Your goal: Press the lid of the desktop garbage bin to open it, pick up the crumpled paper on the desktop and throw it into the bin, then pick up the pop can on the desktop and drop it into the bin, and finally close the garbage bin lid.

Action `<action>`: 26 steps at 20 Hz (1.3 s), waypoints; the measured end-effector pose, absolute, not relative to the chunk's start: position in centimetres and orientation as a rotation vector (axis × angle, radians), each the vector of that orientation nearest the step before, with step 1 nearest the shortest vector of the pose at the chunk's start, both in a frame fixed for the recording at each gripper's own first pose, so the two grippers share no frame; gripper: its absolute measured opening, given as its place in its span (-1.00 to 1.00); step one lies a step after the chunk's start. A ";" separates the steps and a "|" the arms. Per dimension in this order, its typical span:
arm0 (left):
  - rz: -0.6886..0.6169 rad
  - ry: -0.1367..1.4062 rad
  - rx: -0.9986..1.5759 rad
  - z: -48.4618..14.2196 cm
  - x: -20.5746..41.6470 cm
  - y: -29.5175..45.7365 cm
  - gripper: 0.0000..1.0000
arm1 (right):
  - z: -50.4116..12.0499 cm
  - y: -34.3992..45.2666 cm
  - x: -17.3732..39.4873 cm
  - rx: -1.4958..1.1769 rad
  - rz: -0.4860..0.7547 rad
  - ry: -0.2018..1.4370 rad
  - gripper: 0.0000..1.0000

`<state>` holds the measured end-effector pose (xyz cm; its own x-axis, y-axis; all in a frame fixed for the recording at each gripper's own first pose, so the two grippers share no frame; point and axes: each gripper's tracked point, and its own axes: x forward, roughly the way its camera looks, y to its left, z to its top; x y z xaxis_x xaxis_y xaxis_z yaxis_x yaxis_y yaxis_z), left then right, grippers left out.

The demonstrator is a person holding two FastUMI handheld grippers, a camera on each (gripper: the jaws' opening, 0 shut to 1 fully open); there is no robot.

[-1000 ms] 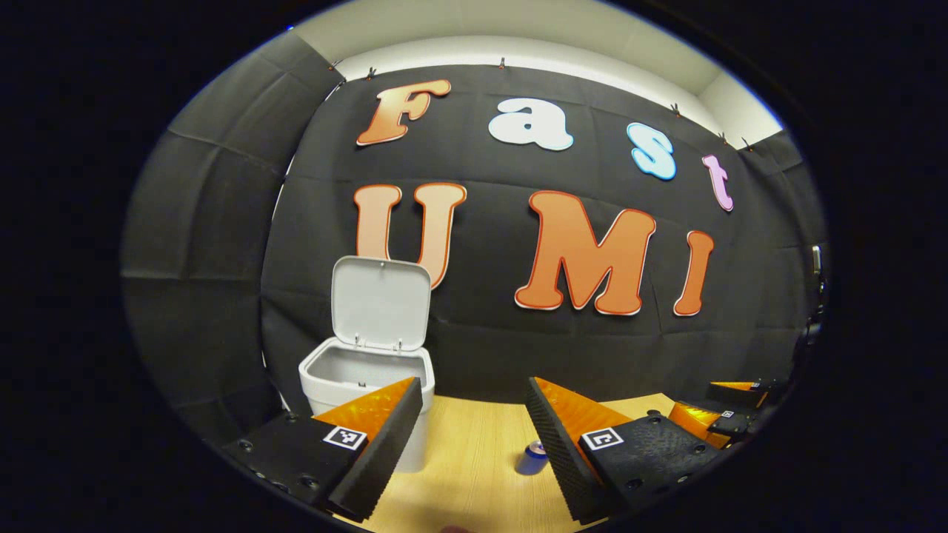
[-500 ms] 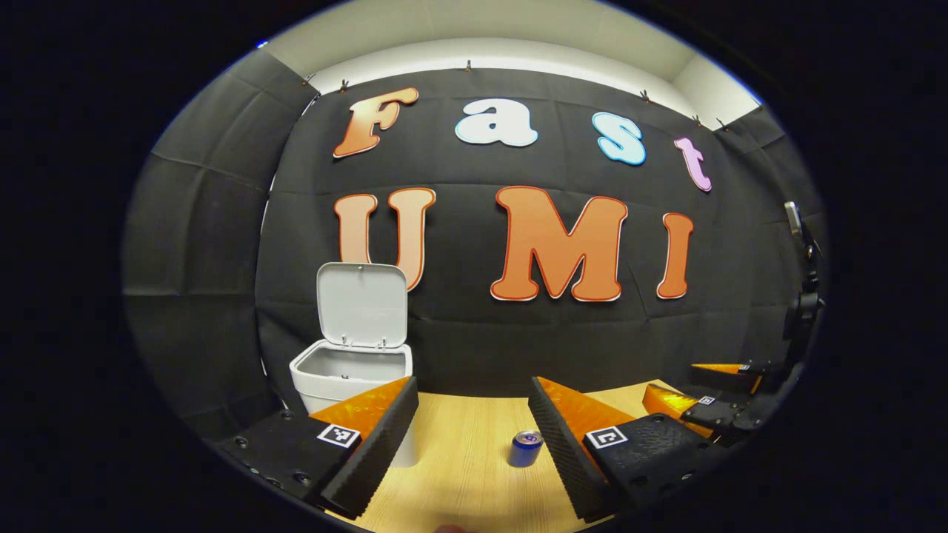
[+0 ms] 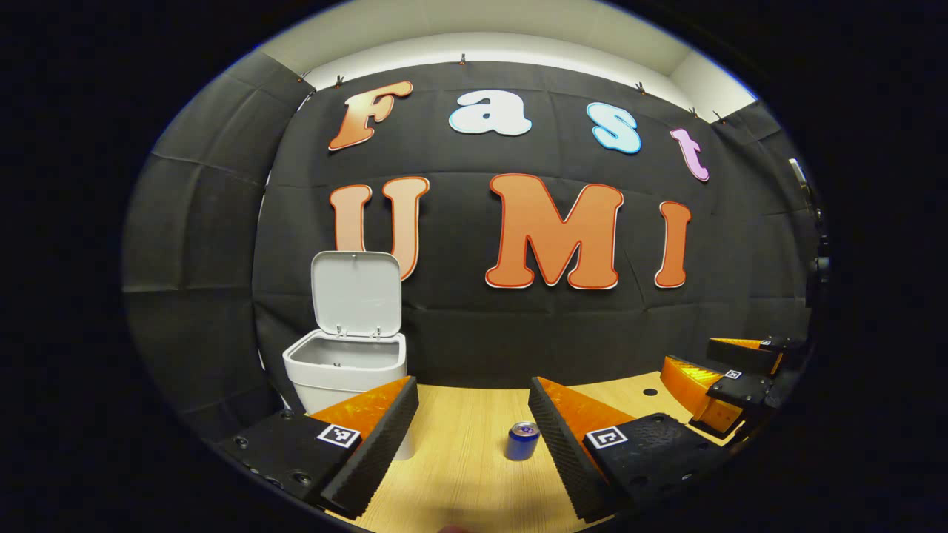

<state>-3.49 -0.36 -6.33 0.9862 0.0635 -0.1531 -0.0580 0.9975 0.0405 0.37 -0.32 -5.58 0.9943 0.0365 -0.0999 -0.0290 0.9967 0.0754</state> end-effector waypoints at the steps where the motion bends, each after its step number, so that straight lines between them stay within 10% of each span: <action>1: 0.054 0.163 0.037 -6.5 -3.4 -0.5 0.89 | -5.6 -0.3 0.3 0.073 0.034 0.105 0.90; 26: 0.041 0.172 0.078 -6.7 -2.9 -0.4 0.90 | -7.2 0.6 0.9 0.053 0.054 0.133 0.90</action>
<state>-2.89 -0.44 -6.73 0.9845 0.0475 -0.1689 -0.0341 0.9961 0.0810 0.86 0.56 -7.19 0.9898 0.0569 -0.1309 -0.0498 0.9972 0.0564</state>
